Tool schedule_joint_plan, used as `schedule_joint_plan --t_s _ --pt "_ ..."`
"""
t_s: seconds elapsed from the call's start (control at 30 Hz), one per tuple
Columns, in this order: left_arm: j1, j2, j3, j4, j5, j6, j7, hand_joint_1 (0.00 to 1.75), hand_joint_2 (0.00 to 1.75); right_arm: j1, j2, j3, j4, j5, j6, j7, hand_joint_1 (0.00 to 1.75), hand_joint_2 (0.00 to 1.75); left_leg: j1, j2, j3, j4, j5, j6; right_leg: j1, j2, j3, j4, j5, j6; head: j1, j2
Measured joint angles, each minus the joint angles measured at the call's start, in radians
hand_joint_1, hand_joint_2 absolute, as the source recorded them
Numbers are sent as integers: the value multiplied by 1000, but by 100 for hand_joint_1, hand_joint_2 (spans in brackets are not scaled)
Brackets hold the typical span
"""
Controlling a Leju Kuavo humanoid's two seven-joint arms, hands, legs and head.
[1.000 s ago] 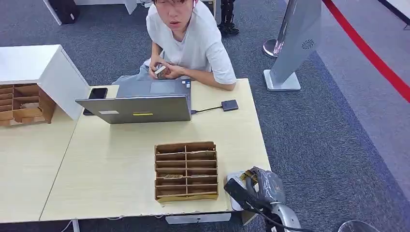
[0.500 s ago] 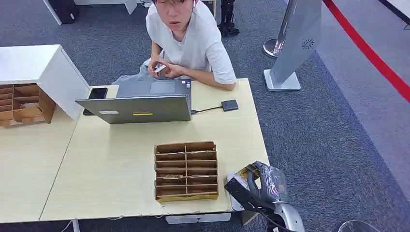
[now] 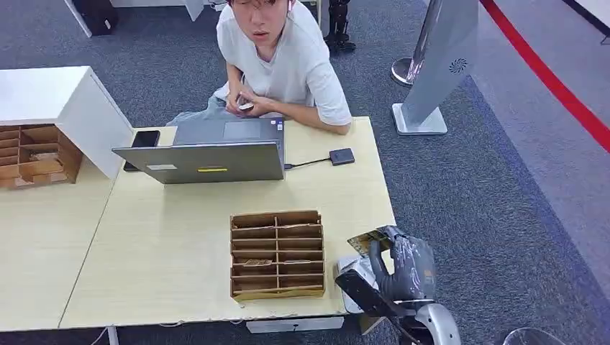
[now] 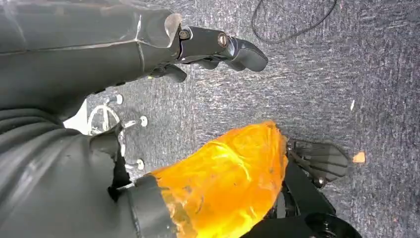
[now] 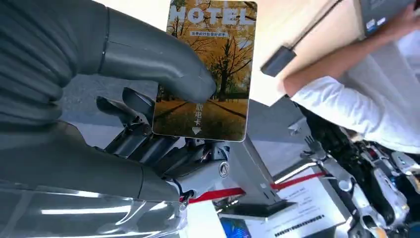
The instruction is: Pass the card to the sensor for recognition and then transmit it.
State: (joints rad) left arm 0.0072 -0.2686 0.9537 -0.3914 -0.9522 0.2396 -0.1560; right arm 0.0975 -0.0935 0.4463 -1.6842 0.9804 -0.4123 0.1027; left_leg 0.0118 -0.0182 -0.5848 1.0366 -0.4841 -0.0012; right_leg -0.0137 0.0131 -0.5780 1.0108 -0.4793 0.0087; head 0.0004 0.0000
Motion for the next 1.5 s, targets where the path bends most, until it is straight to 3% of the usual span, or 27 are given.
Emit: schedule_joint_plan --t_s 0.3,1.1,1.5 --pt "2 -8 40 -10 -26 -11 -16 0 0 4 9 13 -45 -123 -26 -126 175 175 0 0 0 0 0 0 0 0 0 0 0 0 0 0" --pt "0 -6 70 -10 -51 -9 -37 0 0 0 14 69 -98 -113 -64 -208 175 175 0 0 0 0 0 0 0 0 0 0 0 0 0 0" --pt "-12 0 71 -8 -72 -9 -46 0 0 -88 16 105 -95 -103 -45 -205 175 175 0 0 0 0 0 0 0 0 0 0 0 0 0 0"
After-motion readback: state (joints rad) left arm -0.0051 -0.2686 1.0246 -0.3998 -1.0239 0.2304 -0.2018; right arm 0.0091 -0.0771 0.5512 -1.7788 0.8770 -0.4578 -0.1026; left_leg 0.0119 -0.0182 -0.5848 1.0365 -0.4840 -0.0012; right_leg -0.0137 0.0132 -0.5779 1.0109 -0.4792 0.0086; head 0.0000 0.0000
